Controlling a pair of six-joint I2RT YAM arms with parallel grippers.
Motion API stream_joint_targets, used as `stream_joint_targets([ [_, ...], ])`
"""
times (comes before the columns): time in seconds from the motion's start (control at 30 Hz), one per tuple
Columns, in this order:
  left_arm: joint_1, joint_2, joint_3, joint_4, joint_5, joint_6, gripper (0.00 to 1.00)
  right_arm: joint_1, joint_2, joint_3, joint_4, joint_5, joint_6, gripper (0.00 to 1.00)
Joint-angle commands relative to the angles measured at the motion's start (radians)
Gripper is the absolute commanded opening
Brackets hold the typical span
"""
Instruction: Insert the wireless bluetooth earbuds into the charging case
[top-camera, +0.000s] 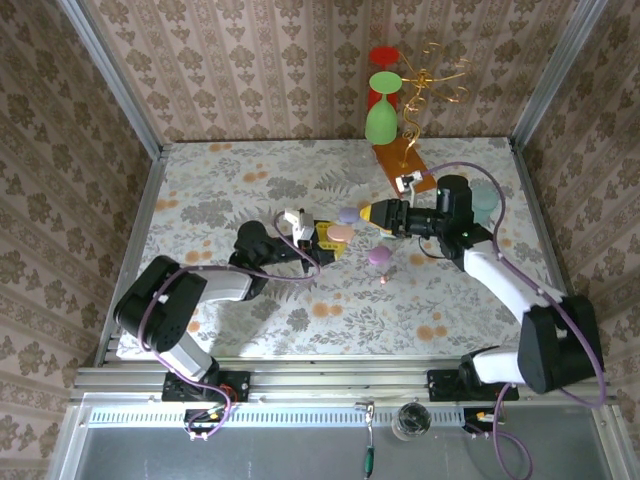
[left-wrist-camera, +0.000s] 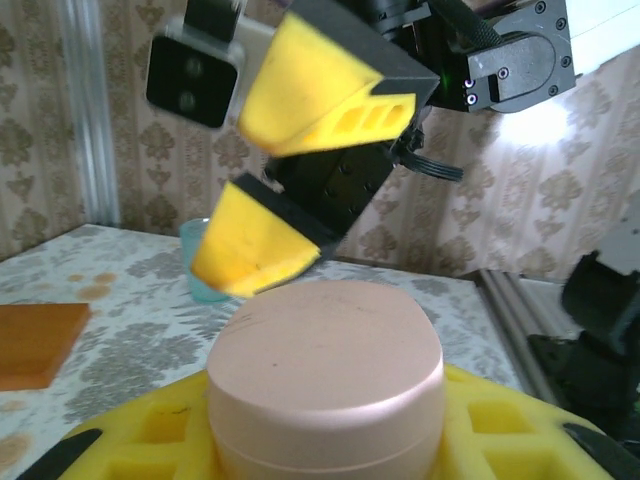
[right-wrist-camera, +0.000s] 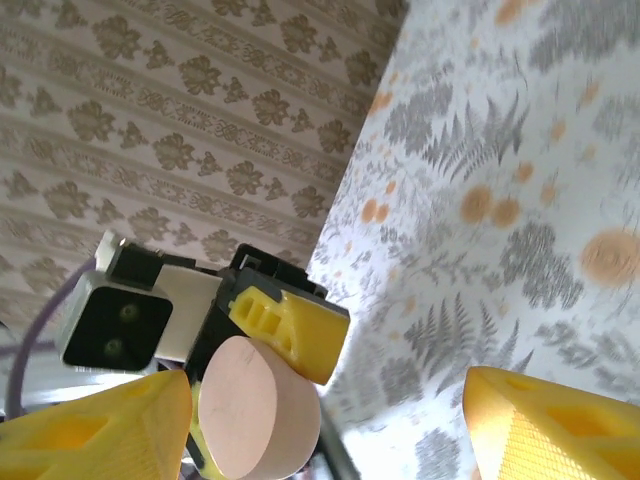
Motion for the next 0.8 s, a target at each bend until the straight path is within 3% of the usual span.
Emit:
stream_joint_targets([
  [0.0,0.001,-0.06,-0.027,0.031,0.086,-0.094,0.35,0.053,-0.097,-0.002,-0.156,0.115,-0.383,0.75],
  [0.13,0.0,-0.084,-0.042,0.032,0.095,-0.114,0.35,0.168,-0.191,-0.025,-0.195,0.232,-0.628,0.8],
  [0.27,-0.008,-0.085,-0.033,0.032,0.11,-0.126,0.34,0.241,-0.2,-0.011,-0.217,0.252,-0.731,0.81],
  [0.53,-0.024,-0.091,-0.016,0.032,0.125,-0.123,0.34,0.285,-0.156,0.004,-0.219,0.284,-0.805,0.82],
  [0.77,-0.026,-0.099,-0.033,0.032,0.158,-0.067,0.34,0.255,-0.166,-0.011,-0.128,0.425,-0.673,0.78],
])
